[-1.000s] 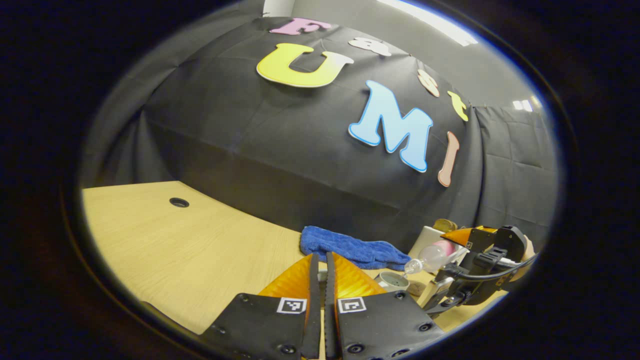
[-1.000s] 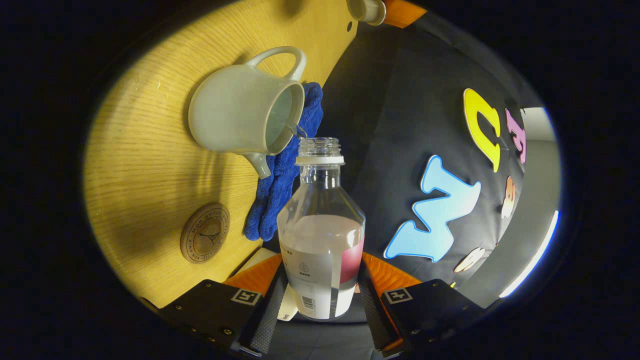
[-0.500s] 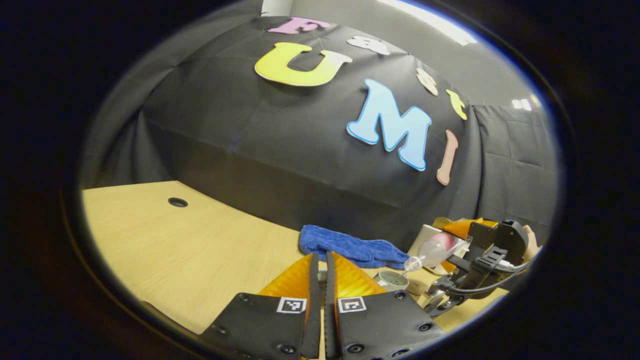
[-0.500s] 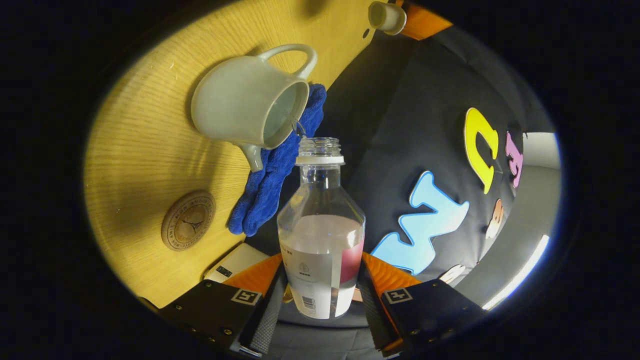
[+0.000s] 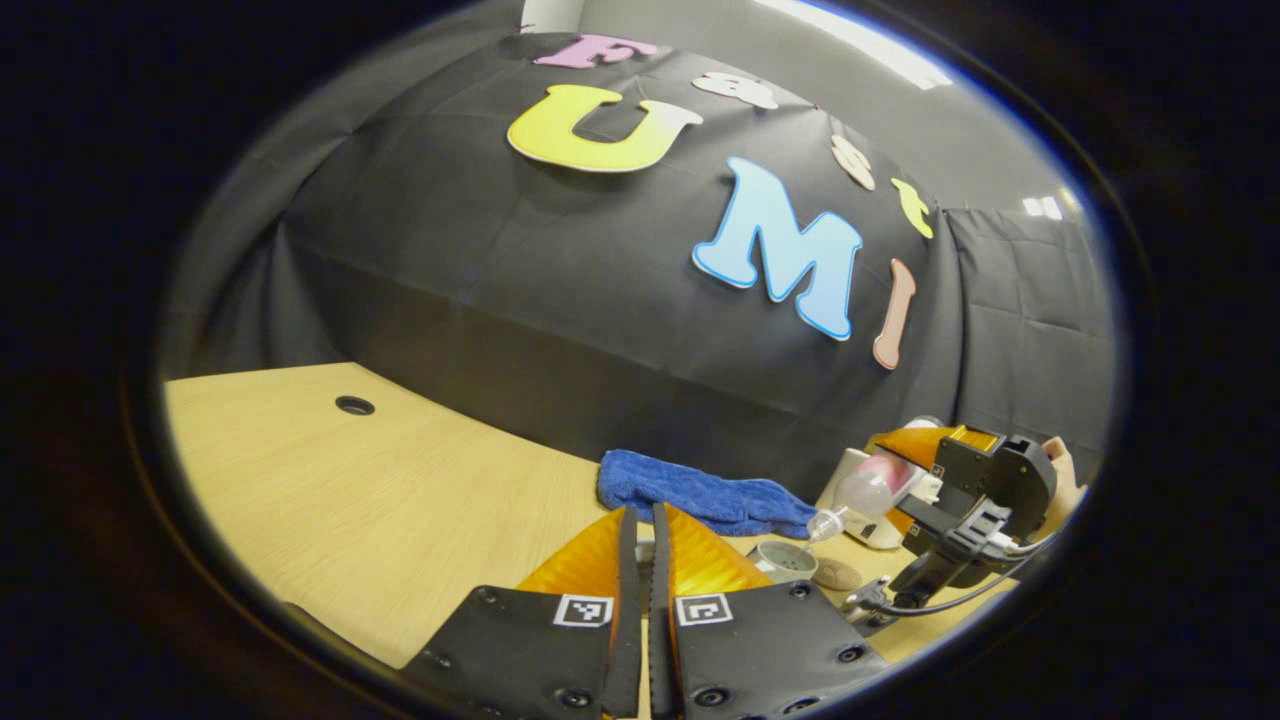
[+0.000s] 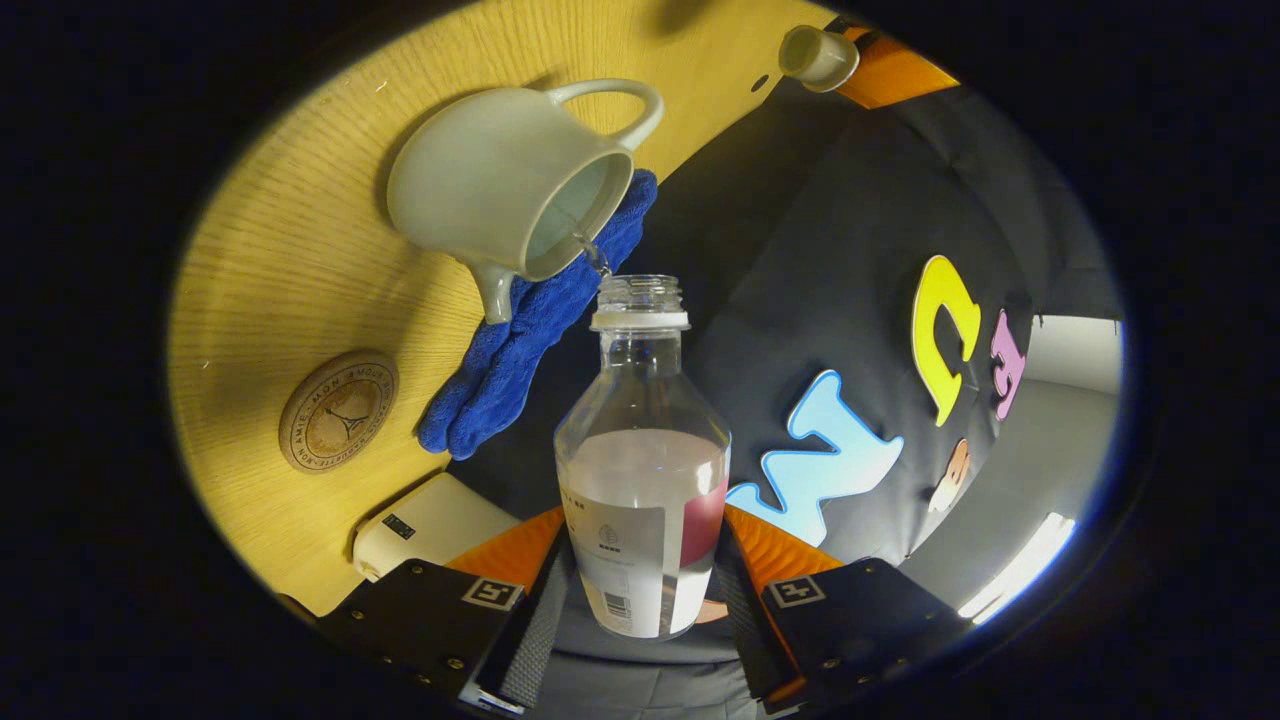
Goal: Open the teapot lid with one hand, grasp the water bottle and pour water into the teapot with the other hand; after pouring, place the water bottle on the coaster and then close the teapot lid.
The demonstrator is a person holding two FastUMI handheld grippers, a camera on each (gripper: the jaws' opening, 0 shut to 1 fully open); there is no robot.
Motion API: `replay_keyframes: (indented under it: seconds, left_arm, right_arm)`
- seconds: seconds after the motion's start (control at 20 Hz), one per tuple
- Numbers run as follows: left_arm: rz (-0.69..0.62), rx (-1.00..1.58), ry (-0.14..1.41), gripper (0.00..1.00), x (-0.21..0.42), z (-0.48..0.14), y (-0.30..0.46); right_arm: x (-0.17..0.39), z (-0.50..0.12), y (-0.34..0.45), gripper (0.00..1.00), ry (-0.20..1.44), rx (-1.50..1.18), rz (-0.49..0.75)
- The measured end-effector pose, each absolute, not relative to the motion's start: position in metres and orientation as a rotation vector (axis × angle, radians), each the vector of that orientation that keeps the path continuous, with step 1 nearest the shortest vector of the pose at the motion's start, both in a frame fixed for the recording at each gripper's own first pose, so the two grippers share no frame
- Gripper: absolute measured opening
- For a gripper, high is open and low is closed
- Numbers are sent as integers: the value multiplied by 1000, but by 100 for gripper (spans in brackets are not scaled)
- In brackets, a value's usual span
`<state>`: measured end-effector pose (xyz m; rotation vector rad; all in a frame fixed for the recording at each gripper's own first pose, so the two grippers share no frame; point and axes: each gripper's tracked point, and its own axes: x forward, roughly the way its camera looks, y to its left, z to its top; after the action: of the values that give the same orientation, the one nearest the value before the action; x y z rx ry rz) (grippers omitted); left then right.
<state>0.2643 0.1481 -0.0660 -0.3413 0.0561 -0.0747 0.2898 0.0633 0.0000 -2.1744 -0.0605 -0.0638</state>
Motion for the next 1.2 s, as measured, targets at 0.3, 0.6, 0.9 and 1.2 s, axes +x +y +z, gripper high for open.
replay_keyframes:
  seconds: [0.3, 0.6, 0.9, 1.2]
  left_arm:
    - [-76, -340, 56, 12, 263, -66, 148]
    - [-76, -344, 53, 12, 263, -66, 148]
    - [-77, -344, 52, 9, 264, -64, 148]
    - [-80, -346, 53, 11, 263, -65, 148]
  right_arm:
    - [290, 2, 77, 74, -99, -2225, -44]
    - [285, 4, 85, 74, -136, -2276, -40]
    - [287, 5, 86, 74, -141, -2301, -38]
    - [289, 3, 84, 74, -128, -2258, -39]
